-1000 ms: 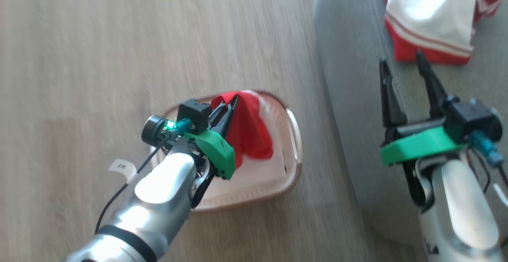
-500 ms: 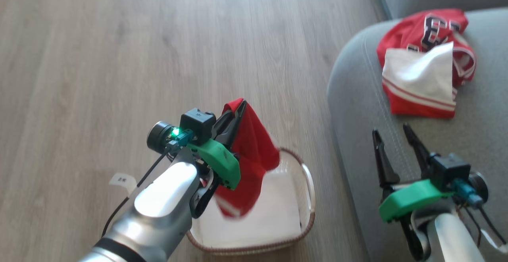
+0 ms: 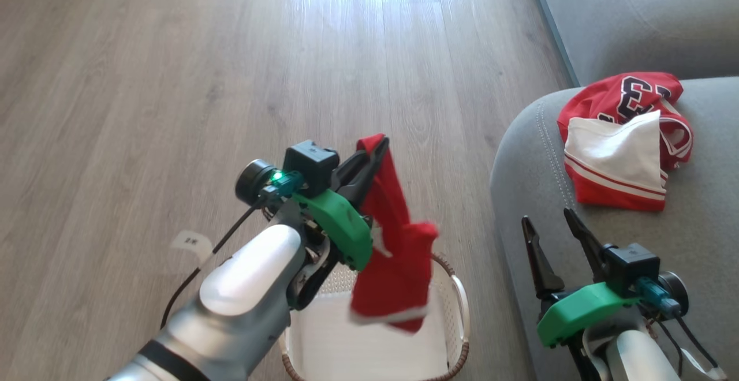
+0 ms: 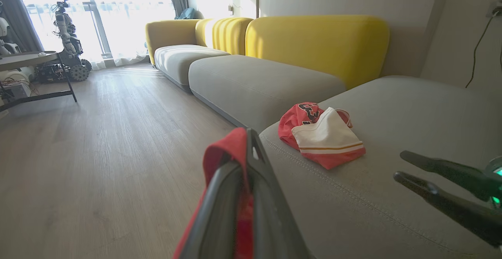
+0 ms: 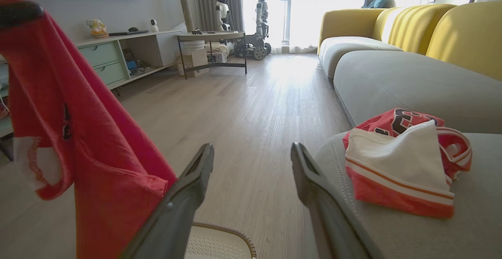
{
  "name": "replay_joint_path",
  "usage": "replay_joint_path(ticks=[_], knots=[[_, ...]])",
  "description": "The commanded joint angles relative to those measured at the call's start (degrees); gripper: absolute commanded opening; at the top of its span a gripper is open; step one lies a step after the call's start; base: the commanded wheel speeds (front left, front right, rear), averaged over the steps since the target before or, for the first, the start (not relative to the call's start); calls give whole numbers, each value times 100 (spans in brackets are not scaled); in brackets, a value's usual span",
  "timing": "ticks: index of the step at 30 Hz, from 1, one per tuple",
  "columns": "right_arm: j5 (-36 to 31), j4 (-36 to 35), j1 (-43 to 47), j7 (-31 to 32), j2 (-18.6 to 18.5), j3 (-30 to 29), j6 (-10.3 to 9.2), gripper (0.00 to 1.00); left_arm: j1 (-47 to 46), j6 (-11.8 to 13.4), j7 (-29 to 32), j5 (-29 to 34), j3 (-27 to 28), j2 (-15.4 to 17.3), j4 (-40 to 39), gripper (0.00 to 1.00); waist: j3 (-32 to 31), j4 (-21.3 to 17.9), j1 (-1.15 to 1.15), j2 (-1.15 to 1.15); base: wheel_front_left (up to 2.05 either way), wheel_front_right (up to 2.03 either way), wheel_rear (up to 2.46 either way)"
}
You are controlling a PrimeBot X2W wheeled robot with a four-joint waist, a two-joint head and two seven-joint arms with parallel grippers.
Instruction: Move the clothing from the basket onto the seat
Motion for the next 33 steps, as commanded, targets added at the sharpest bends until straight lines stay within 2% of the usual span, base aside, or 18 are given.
replay_joint_path(ticks=[1, 10, 16, 24, 29, 33], knots=[[32, -130, -111, 11, 6, 172, -2, 100, -387, 39, 28, -38, 173, 156, -269, 0, -33, 26, 0, 0, 0, 0, 0], [-141, 275, -447, 64, 6, 628, -2, 100, -663, 64, 190, -6, 110, 77, -779, 0, -114, 118, 0, 0, 0, 0, 0], [-324, 836, -963, 40, 6, 1069, -2, 100, -809, 104, 189, 0, 74, -41, -859, 0, -99, 155, 0, 0, 0, 0, 0], [-120, 1662, -1704, -61, -8, 1962, -2, 100, -920, 76, 132, -11, 10, -123, -909, 0, -73, 229, 0, 0, 0, 0, 0], [249, 2082, -2170, -123, -118, 2562, -2, 100, -940, 69, 110, -17, -25, -136, -918, 0, -80, 278, 0, 0, 0, 0, 0], [436, 2278, -2396, -161, -176, 2829, -2, 100, -947, 69, 100, -22, -40, -139, -925, 0, -77, 295, 0, 0, 0, 0, 0]])
